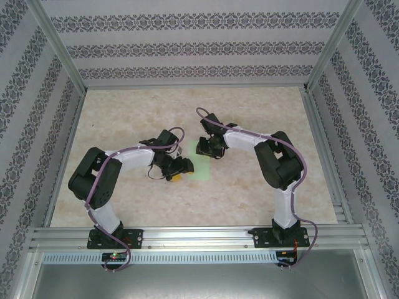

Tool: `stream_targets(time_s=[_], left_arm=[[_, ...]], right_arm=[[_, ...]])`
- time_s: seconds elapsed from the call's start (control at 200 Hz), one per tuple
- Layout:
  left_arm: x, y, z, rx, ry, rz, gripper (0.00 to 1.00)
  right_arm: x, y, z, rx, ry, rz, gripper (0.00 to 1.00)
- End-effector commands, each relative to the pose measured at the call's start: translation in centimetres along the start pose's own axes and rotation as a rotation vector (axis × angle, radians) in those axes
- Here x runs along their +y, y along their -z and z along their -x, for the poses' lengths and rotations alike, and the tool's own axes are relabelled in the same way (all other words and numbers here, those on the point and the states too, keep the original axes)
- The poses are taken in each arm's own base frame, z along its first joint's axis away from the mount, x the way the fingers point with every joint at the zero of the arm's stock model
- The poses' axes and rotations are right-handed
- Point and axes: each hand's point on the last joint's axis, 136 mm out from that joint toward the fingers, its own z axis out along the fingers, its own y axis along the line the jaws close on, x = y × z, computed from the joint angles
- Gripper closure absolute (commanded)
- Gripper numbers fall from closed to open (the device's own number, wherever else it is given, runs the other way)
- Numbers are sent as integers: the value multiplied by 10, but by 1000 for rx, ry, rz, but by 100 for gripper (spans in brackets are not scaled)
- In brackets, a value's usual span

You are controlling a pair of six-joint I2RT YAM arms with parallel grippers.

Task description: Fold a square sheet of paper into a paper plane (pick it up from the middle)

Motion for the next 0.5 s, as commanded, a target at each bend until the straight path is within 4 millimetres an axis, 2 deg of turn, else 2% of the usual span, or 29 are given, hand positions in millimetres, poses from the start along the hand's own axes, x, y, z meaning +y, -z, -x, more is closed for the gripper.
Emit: stream_targets(time_s=[0.0,0.21,0.495], left_arm=[[-19,-4,1,6,-19,-41,35],[-30,-5,1,7,-33,-66,35],[-29,-9,3,3,-23,-36,34]], right_arm=[[-17,-9,-2,16,-51,-26,69],[-34,-15,-7,34,-122,-25,69],[-46,-19,-12,52,-161,-24,68]])
